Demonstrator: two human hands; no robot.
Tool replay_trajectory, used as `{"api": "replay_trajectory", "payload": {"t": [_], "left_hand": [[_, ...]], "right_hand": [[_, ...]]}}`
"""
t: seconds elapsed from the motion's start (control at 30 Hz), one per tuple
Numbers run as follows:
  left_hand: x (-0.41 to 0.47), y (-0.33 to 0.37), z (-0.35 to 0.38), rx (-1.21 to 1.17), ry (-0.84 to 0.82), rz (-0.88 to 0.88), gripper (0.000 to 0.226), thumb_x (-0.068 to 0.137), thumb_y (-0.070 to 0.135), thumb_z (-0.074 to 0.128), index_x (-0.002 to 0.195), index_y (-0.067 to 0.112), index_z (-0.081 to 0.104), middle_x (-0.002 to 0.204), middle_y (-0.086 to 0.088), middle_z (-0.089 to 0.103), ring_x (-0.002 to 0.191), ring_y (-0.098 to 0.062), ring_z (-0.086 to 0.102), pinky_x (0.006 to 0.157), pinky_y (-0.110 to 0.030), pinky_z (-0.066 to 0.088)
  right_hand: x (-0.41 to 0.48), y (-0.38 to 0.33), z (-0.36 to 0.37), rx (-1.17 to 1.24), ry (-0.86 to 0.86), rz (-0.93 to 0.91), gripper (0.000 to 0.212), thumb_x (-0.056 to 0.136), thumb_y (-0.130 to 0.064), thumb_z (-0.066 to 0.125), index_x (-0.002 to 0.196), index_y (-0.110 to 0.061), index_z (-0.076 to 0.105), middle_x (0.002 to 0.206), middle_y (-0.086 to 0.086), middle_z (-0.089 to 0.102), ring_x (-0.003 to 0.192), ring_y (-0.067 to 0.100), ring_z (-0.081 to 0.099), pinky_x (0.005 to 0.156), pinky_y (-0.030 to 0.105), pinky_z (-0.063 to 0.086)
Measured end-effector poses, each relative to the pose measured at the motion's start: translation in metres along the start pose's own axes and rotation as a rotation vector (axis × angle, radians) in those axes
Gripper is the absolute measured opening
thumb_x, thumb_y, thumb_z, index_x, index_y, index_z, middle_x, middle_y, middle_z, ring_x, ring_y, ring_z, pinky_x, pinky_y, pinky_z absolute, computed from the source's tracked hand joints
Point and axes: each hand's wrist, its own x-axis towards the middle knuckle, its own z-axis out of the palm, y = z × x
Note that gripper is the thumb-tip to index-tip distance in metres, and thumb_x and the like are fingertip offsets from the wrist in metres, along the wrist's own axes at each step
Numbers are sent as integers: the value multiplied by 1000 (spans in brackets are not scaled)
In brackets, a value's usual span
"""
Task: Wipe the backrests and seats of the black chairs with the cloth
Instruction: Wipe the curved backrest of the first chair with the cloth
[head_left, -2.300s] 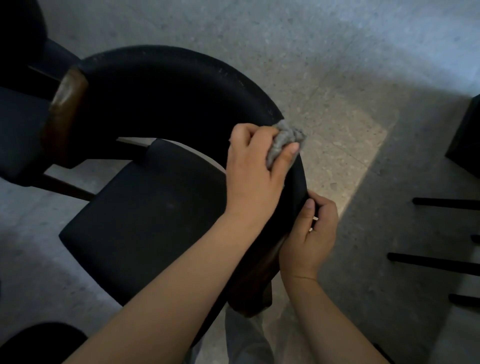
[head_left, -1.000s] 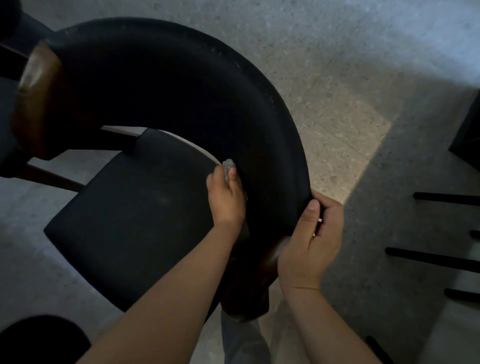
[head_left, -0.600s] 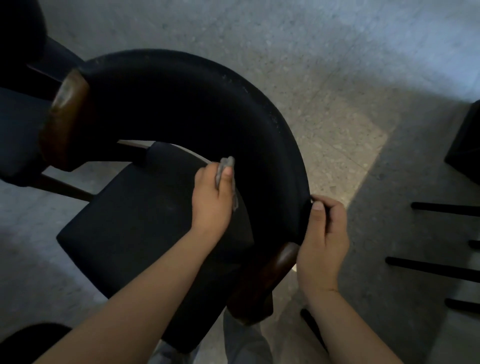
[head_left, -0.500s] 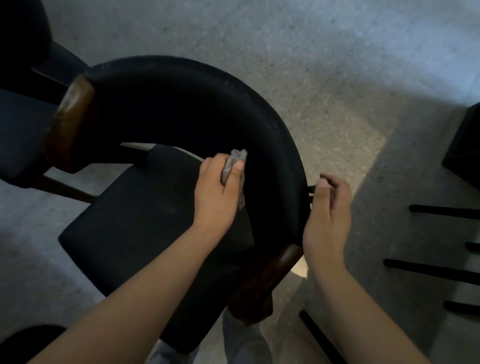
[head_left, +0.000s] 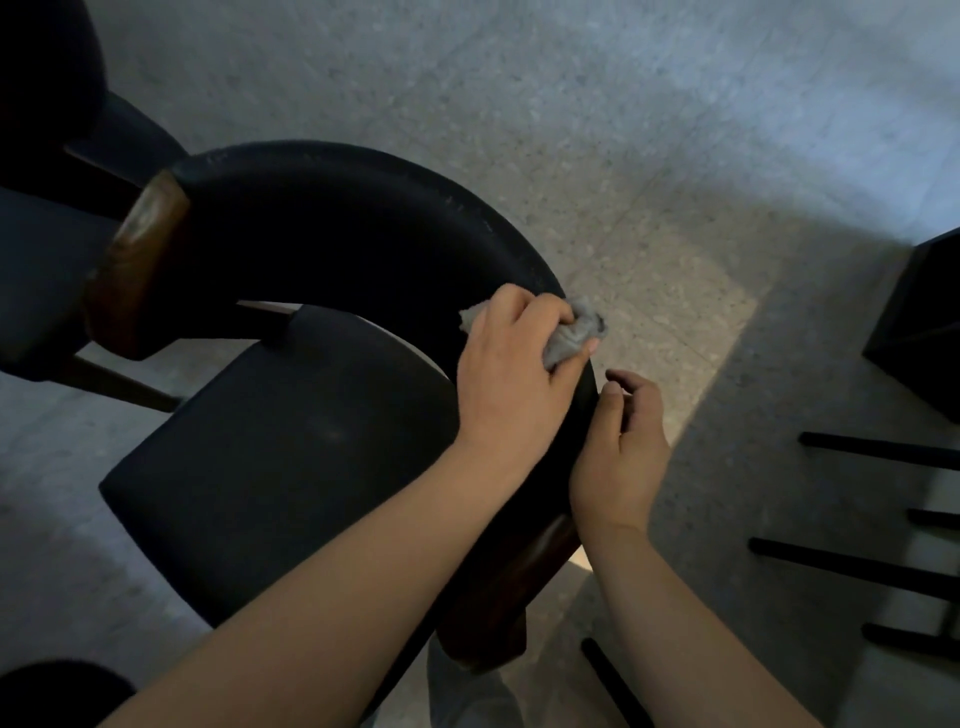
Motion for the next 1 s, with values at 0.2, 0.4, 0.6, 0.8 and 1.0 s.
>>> {"api": "replay_trajectory", "payload": {"t": [0.2, 0.4, 0.6, 0.8, 1.0], "left_hand": [[35, -14, 1, 148, 81, 0, 27, 83, 41, 71, 95, 19, 63, 100, 1, 53, 86, -14, 53, 70, -32, 48], [22, -22, 21, 31, 200, -83, 29, 88, 44, 63, 95, 16, 62, 99, 2, 53, 84, -14, 55, 68, -29, 47], [9, -31, 41, -252, 408, -405, 22, 96, 37, 57, 93, 15, 60, 94, 8, 48, 77, -1, 50, 68, -15, 39], [5, -45, 44, -243, 411, -400, 21, 99, 31, 54, 95, 11, 59, 93, 5, 47, 80, 13, 48, 67, -2, 34], [3, -57, 46, -259, 395, -415, 21, 100, 26, 53, 97, 7, 61, 94, 1, 50, 84, 17, 48, 69, 1, 33]], "right_hand": [[-1, -2, -1, 9, -10, 5, 20, 101, -17, 45, 113, -13, 60, 82, -18, 57, 75, -16, 53, 60, 5, 38], [-1, -1, 0, -2, -1, 28, 20, 101, -22, 45, 112, -17, 61, 81, -15, 59, 70, -8, 54, 57, 8, 39], [-2, 1, 1, -5, 26, -5, 19, 101, -19, 45, 110, -17, 61, 72, -14, 56, 64, -2, 53, 54, 12, 38], [-1, 0, 1, -5, 29, -18, 18, 100, -16, 46, 109, -15, 61, 77, -19, 56, 69, -10, 53, 59, 7, 38], [-2, -3, 0, -9, 28, -27, 18, 100, -13, 46, 108, -12, 61, 70, -14, 54, 63, -7, 51, 55, 9, 36]]}}
